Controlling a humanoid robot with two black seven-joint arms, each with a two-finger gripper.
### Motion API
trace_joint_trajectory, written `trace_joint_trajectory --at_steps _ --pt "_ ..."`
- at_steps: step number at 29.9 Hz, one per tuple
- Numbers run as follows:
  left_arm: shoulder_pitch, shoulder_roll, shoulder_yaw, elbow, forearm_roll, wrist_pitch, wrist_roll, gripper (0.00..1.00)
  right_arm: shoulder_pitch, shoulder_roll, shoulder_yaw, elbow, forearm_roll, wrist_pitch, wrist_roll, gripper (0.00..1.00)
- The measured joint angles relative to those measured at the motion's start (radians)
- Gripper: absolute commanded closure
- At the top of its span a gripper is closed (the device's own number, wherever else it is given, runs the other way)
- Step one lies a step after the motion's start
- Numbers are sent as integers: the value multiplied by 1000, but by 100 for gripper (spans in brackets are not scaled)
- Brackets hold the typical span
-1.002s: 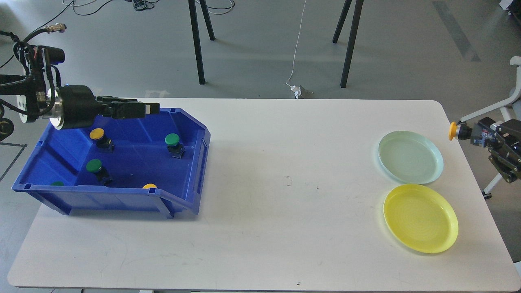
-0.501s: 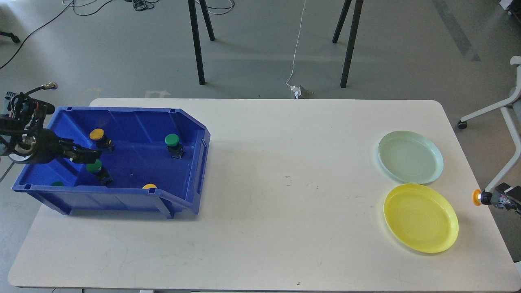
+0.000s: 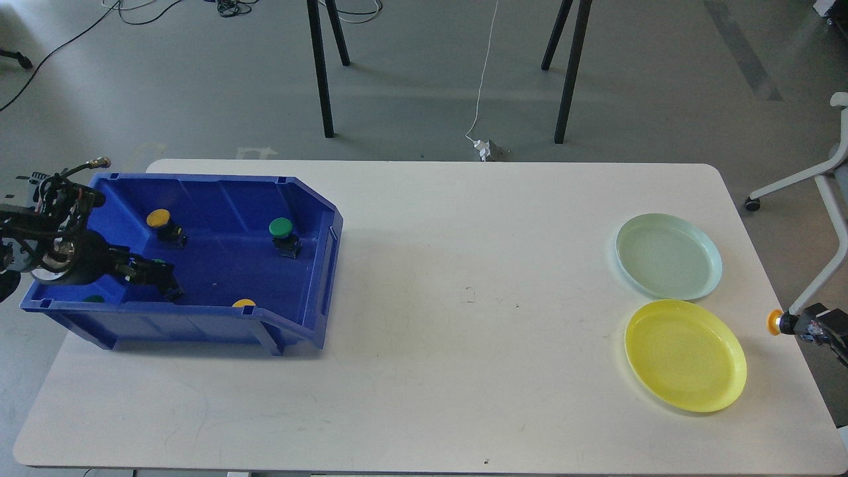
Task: Pass button and place on color plate
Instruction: 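Lower the yellow button onto the yellow plate and open the right gripper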
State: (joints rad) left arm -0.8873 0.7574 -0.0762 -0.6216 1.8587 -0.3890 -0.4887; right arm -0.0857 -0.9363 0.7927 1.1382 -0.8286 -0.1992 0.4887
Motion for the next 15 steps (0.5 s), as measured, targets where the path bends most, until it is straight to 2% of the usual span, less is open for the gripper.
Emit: trace_joint_trajectory --at_steps 1,5,9,15 --pt "2 -2 0 2 -2 0 0 15 3 12 0 0 0 -3 0 92" --pt "15 -15 0 25 -5 -1 0 20 7 51 0 3 -1 -6 0 64" --pt "20 -32 1 53 -6 -1 0 25 11 74 0 6 -1 -7 0 4" --pt "21 -57 1 75 -6 -1 0 31 15 108 0 14 6 -5 0 2"
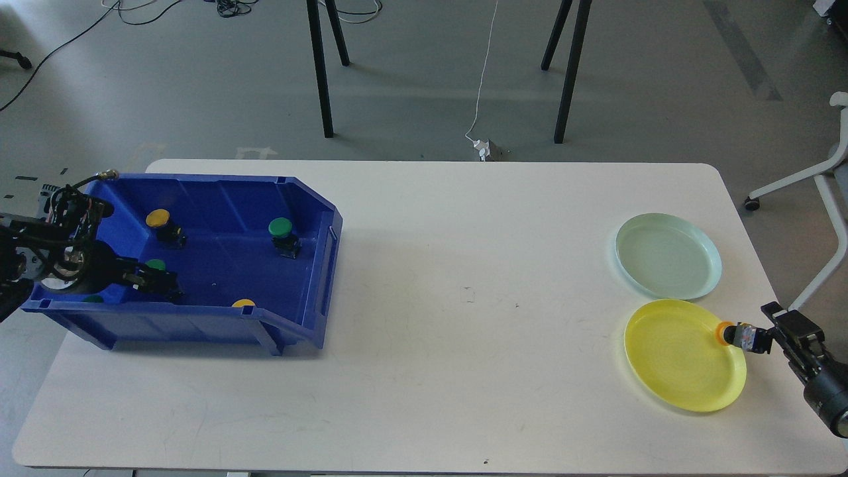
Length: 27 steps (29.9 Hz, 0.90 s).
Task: Pass button and place on color plate
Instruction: 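Lower the yellow button onto the yellow plate and open the right gripper, then grasp a green button in the blue bin with the left gripper and lift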
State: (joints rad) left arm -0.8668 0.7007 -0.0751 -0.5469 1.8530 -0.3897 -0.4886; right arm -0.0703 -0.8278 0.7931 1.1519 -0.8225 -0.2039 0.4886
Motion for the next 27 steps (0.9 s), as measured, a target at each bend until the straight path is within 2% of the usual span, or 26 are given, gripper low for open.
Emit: trace_joint_trajectory --at_steps 2,4,7,8,9,17,23,27 --pt "0 -5 0 2 0 0 0 37 1 3 5 5 4 1 0 2" --pt "0 -7 0 2 -1 0 0 47 6 8 17 17 8 3 0 2" --pt "0 -7 -1 2 -1 5 0 51 22 12 52 47 14 4 0 2" --pt "0 -7 -2 2 -1 7 0 57 28 12 74 60 22 4 0 2" --pt "0 -7 -2 2 -1 8 0 67 34 12 101 76 33 6 0 2" --pt "0 -11 0 24 -13 11 0 92 169 3 205 160 110 18 0 2" --pt "-1 -15 0 44 -13 24 0 95 274 14 207 165 119 19 0 2" --pt "-21 0 -18 11 -84 32 0 94 320 29 208 185 238 46 0 2"
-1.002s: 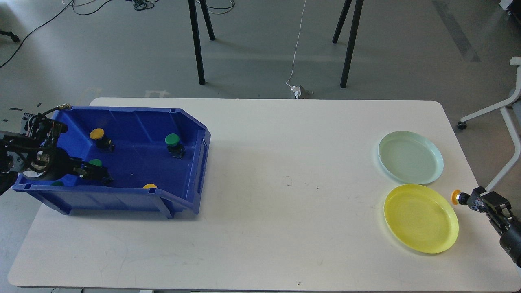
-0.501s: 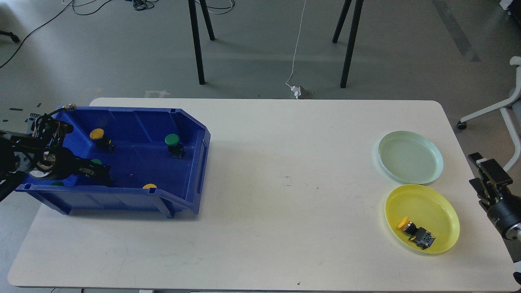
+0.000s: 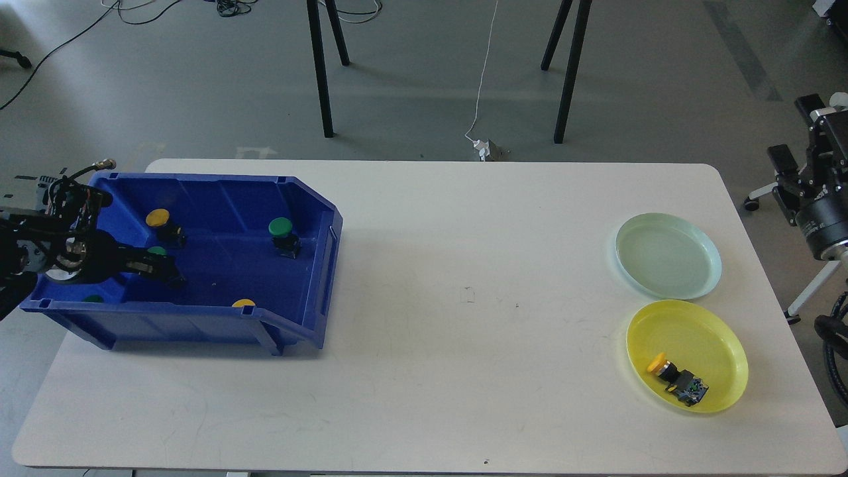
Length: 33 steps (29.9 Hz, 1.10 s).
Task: Pass button and place on color plate
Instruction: 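Grasp a green button in the blue bin with the left gripper and lift, then pass the green button from the left gripper to the right gripper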
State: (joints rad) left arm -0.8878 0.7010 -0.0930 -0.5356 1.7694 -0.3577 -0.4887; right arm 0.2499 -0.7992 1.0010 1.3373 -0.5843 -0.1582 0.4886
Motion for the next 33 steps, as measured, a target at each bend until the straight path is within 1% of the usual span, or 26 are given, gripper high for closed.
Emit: trace_joint_trajectory --at_steps 3,8,11,14,16,18,21,23,27,33 --pt "-50 58 -7 -69 -127 -9 0 93 27 4 1 11 96 57 0 2" --pt "-152 212 -35 -322 -351 -72 0 93 61 29 -5 25 136 177 0 2" --pt "-172 272 -107 -470 -467 -108 0 94 87 36 -13 42 146 259 0 2" --pt "-168 277 -199 -578 -566 -127 0 94 108 53 -36 47 176 324 0 2" --pt "-163 257 -238 -645 -645 -130 0 94 122 67 -58 49 206 364 0 2" --pt "-161 212 -253 -717 -728 -127 0 94 144 85 -90 49 234 405 0 2" --pt "-159 121 -257 -768 -790 -79 0 94 189 128 -155 44 264 450 0 2" --pt "-155 51 -257 -773 -803 -52 0 94 221 161 -207 40 280 466 0 3" --pt "-115 -67 -257 -763 -817 -30 0 94 277 231 -308 34 295 478 0 3" --pt "-44 -158 -257 -708 -812 -19 0 94 331 315 -398 15 294 480 0 3"
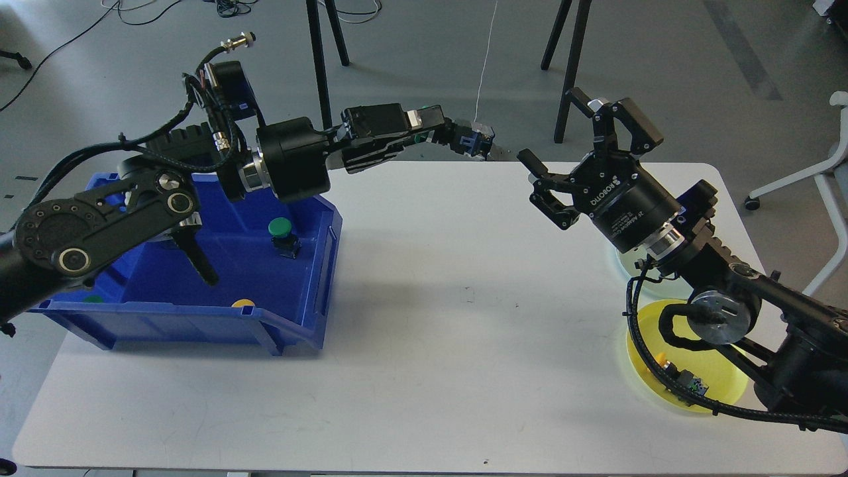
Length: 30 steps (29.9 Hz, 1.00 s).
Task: Pass button and place on color plate
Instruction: 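Pass the green button from the left gripper to the right gripper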
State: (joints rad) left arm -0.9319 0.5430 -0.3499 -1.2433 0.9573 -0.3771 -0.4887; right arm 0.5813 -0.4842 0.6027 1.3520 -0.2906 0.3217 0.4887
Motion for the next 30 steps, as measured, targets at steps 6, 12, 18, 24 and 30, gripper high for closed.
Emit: trace_joint_trajectory --at_steps 6,12,18,24,30 --pt "15 -17 -4 10 -3 5 0 94 10 31 -41 -10 -6 35 0 3" --pt "16 -20 -5 12 -6 12 0 94 33 40 -81 -11 -7 63 0 5" --pt "16 -20 -5 12 -6 13 0 94 76 70 -122 -23 -9 65 0 34" --pt "16 -19 -6 12 -6 13 0 94 92 77 -140 -29 -15 63 0 81" --pt "16 -20 -6 18 -6 13 0 93 92 68 -140 -28 -16 55 1 99"
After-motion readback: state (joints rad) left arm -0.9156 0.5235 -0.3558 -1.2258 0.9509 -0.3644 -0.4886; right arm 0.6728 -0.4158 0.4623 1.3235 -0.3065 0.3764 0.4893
